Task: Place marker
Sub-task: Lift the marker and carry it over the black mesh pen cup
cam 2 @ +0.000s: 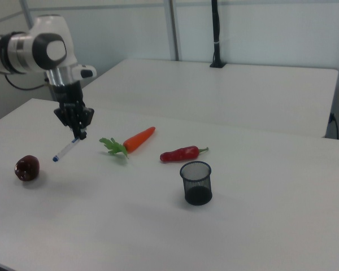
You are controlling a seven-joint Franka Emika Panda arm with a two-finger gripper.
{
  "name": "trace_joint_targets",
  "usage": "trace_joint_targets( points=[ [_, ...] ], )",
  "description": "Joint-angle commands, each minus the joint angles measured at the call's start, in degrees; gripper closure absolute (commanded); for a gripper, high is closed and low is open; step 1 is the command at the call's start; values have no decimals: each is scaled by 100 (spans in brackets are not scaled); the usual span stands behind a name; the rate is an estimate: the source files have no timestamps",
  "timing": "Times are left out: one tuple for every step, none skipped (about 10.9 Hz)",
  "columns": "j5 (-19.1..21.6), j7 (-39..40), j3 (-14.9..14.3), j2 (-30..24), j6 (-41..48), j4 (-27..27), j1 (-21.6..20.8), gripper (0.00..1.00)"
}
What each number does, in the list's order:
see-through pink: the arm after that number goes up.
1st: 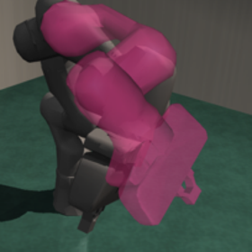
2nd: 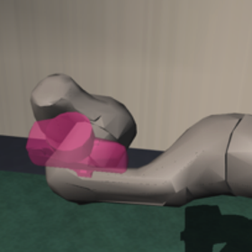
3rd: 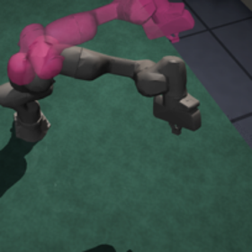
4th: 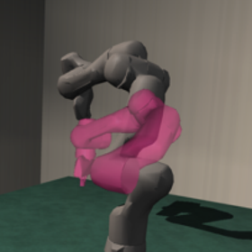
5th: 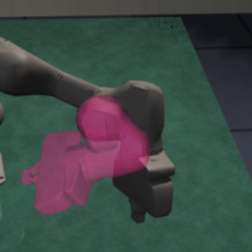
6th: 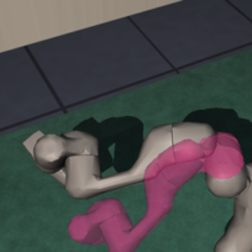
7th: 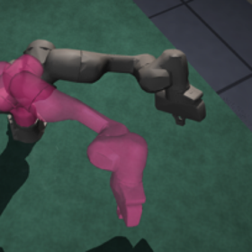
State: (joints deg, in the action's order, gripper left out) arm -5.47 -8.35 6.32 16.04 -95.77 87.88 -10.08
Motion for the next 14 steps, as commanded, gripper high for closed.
trace_joint_targets(
  points=[
    [64,-35,-42,-337,419,-272,41,85],
    [64,-18,-78,-417,419,-272,163,85],
    [64,9,-78,-461,410,-272,425,85],
    [55,113,-87,-462,384,-280,706,85],
    [46,306,-87,-453,349,-280,1048,85],
    [29,534,-95,-435,314,-280,1356,85],
    [11,710,-96,-426,226,-280,1629,85],
    [2,877,-96,-418,16,-280,1927,85],
    [-41,992,-96,-391,-281,-272,2122,85],
    [-50,1011,-113,-365,-676,-246,2315,85],
    [-50,1002,-148,-339,-1167,-219,2474,85],
    [-50,993,-253,-304,-1677,-149,2571,85],
    [-59,958,-341,-260,-2204,-105,2624,85],
    [-59,941,-437,-207,-2688,0,2651,85]
  ],
)
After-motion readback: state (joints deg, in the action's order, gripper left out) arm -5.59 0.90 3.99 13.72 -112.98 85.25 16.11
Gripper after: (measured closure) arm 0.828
